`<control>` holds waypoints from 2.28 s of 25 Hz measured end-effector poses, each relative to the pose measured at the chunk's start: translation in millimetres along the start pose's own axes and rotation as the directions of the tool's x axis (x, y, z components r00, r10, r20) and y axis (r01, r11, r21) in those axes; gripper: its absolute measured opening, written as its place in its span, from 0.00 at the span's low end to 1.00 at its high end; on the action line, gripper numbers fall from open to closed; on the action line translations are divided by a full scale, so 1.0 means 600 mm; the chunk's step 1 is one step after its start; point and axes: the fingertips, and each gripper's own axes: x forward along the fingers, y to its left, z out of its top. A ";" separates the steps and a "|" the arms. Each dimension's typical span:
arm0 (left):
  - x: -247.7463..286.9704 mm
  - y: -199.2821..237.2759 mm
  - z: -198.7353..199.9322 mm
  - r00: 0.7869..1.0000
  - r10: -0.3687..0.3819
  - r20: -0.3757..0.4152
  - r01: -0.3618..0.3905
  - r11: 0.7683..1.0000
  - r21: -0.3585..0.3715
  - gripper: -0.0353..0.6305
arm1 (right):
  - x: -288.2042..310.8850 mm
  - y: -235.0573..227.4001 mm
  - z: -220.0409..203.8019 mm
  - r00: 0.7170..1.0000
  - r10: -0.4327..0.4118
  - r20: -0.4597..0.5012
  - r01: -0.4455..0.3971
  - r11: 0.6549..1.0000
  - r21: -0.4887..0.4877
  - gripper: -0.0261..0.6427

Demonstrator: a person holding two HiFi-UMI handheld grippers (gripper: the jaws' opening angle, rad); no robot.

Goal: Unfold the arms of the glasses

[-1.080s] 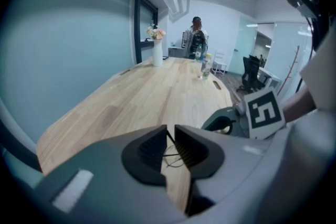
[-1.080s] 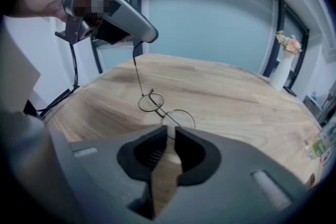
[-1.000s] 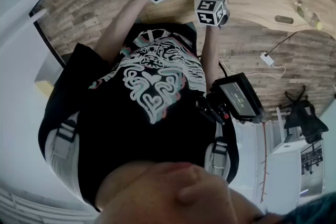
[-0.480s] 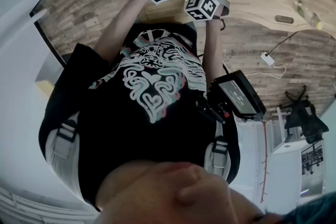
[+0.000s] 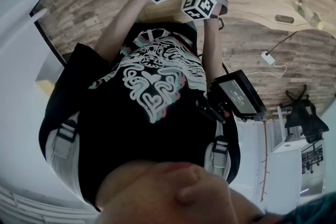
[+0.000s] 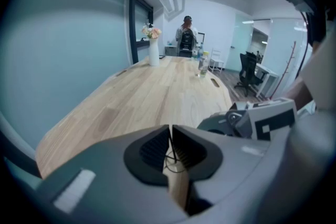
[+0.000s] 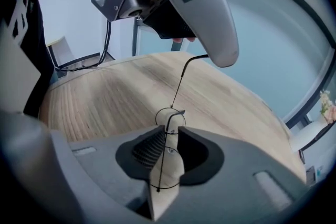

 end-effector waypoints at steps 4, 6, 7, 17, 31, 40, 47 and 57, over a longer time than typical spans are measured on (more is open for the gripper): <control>0.000 -0.002 0.002 1.000 -0.002 0.000 0.002 1.000 -0.002 0.07 | 0.002 0.004 -0.002 1.000 0.007 -0.016 -0.007 1.000 -0.006 0.12; 0.000 -0.002 0.001 1.000 -0.003 -0.001 0.003 1.000 -0.003 0.07 | 0.006 0.010 -0.004 1.000 0.012 -0.029 -0.012 1.000 -0.020 0.08; 0.000 -0.002 0.000 1.000 -0.004 -0.001 0.004 1.000 -0.004 0.07 | 0.008 0.014 -0.006 0.999 0.013 -0.035 -0.014 1.000 -0.025 0.07; 0.008 0.000 0.001 1.000 -0.006 0.001 0.006 1.000 -0.013 0.07 | 0.002 0.002 -0.007 1.000 -0.024 0.001 0.024 0.999 0.027 0.05; 0.018 0.015 0.001 1.000 0.015 0.001 -0.014 1.000 -0.021 0.07 | -0.061 -0.040 -0.005 0.974 -0.184 0.135 0.140 0.949 0.284 0.05; 0.023 0.039 -0.009 0.999 0.031 -0.016 -0.032 0.999 -0.022 0.07 | -0.088 -0.063 0.004 0.941 -0.207 0.268 0.052 0.871 0.488 0.05; 0.026 0.041 -0.024 0.998 0.053 -0.043 -0.053 0.999 0.013 0.07 | -0.120 -0.056 0.028 0.886 -0.159 0.436 -0.107 0.844 0.526 0.05; -0.125 0.015 -0.083 0.995 0.101 -0.027 -0.101 0.995 -0.012 0.10 | -0.272 0.046 0.154 0.777 -0.127 0.616 -0.217 0.865 0.453 0.05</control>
